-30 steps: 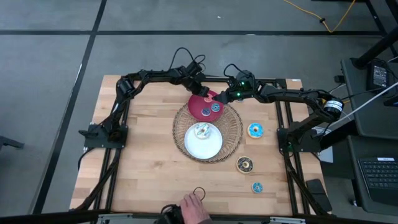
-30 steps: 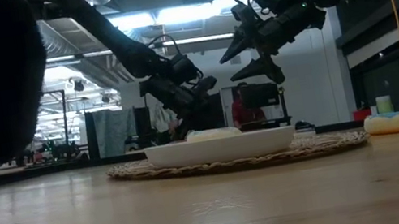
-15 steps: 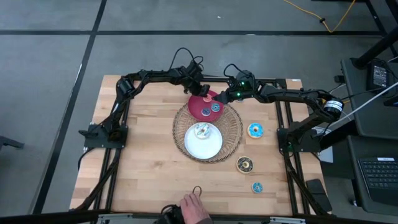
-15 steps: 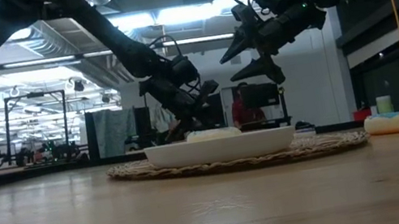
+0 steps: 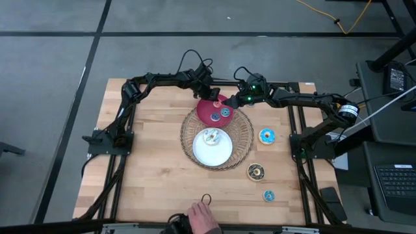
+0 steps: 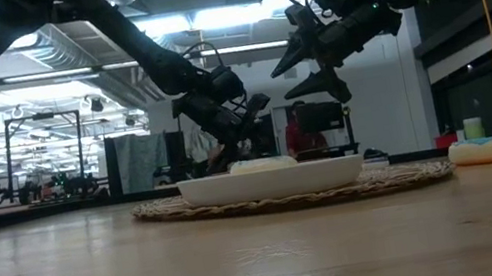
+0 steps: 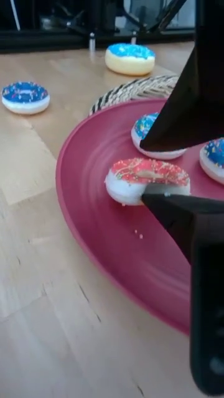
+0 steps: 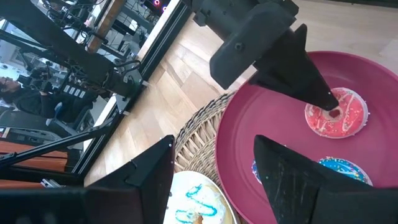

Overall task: Pick & Place donuts
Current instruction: Put the small pink donut on the red plate, then put the small blue donut on the red plate

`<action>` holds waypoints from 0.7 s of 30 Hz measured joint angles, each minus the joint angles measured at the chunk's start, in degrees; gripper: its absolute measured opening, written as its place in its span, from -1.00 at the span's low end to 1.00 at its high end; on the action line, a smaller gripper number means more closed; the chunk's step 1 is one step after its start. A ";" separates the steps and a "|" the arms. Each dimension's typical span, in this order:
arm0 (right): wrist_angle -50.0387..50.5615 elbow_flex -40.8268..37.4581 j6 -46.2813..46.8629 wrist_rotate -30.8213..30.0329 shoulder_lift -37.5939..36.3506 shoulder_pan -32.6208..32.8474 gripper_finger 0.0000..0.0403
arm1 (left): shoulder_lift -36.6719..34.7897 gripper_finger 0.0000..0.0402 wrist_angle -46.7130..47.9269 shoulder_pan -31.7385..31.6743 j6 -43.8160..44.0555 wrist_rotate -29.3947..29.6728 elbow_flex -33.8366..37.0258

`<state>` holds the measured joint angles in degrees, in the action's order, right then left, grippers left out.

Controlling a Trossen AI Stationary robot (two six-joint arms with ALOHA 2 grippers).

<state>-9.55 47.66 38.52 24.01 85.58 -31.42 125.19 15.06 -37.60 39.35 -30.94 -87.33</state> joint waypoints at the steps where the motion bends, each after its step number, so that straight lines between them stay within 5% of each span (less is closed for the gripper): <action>1: -0.01 0.00 0.00 0.01 0.00 0.00 0.09 | 0.00 -0.39 -0.10 0.00 0.18 -0.30 0.00; 8: -0.01 0.00 0.00 0.00 0.00 -0.02 0.09 | -0.14 -0.20 0.40 0.00 1.94 -0.03 -0.81; 21: 0.01 0.00 0.00 0.01 0.00 -0.02 0.09 | -2.00 -0.18 4.65 -0.45 -1.64 6.54 -0.81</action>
<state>-9.54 47.66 38.52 24.02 85.58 -31.44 123.18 19.71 -38.06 37.71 -24.40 -88.14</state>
